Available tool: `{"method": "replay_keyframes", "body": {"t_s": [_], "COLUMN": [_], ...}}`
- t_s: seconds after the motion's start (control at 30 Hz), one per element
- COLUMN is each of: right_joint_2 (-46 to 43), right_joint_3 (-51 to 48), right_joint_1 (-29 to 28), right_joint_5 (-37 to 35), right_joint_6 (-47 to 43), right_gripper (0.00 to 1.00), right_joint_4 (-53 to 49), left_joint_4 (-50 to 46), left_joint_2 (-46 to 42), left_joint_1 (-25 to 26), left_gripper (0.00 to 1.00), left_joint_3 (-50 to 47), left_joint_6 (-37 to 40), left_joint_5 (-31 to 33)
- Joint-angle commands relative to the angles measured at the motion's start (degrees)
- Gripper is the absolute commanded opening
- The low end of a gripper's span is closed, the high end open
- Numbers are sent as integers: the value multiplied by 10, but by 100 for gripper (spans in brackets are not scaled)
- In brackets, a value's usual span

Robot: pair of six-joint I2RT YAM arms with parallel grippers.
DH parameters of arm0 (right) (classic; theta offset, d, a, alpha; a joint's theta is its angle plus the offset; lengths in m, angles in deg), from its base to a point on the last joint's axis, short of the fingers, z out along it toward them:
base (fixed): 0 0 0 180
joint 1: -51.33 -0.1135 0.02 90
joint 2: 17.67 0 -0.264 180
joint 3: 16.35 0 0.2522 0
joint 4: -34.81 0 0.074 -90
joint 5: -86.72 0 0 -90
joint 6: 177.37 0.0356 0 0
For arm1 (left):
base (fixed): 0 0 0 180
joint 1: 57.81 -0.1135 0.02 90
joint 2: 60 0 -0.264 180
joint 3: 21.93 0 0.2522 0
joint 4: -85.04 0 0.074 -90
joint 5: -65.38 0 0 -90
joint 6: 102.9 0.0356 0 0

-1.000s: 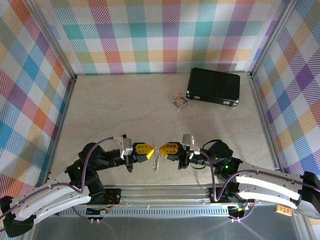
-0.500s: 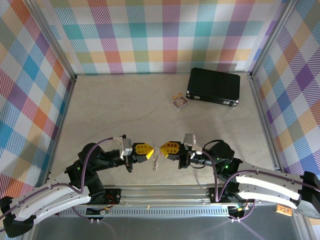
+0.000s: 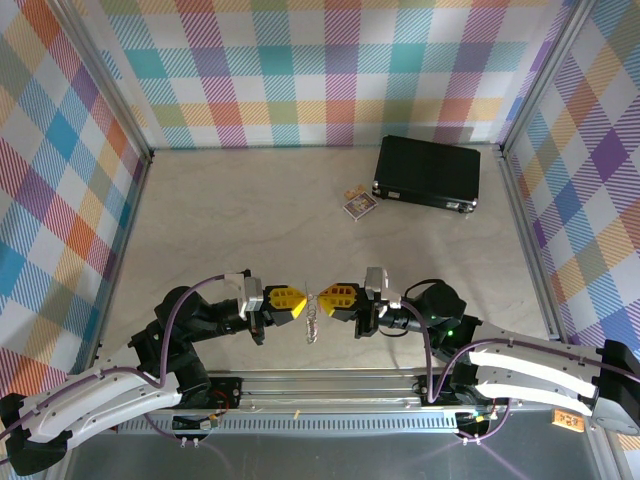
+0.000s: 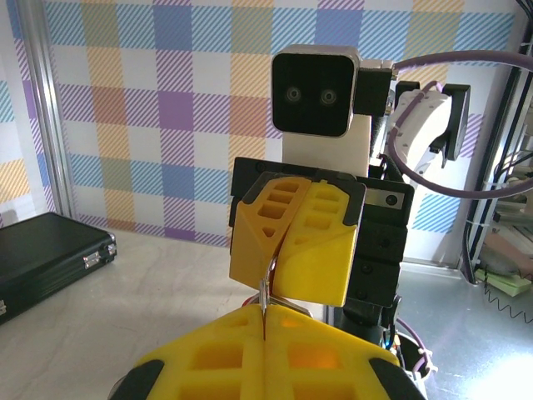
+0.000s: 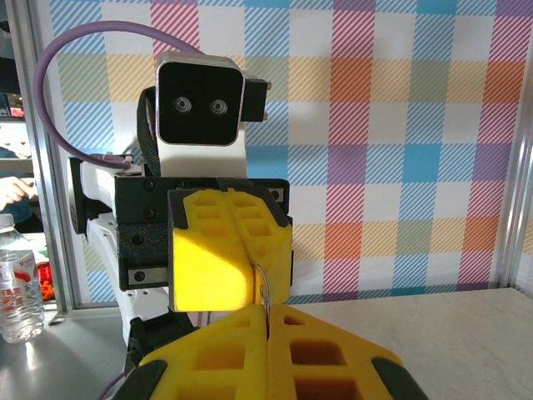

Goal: Put the keys on the keyring

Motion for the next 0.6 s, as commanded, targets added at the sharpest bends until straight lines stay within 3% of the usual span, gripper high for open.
{"method": "replay_keyframes", "body": {"t_s": [0.0,0.57], "right_joint_2": [5,9], "right_joint_3": [2,11], "right_joint_1": [-2,-2], "right_joint_5": [4,13], "right_joint_6": [5,1], "right_gripper": [0,0], "right_joint_4": [30,20], "left_joint_4": [32,-49], "left_joint_2": [-6,-3], "left_joint_1": [-2,-3], "left_gripper": [0,0], "left_joint_3": [2,35], "left_joint_6": [-4,29], "left_joint_5": [-10,4]}}
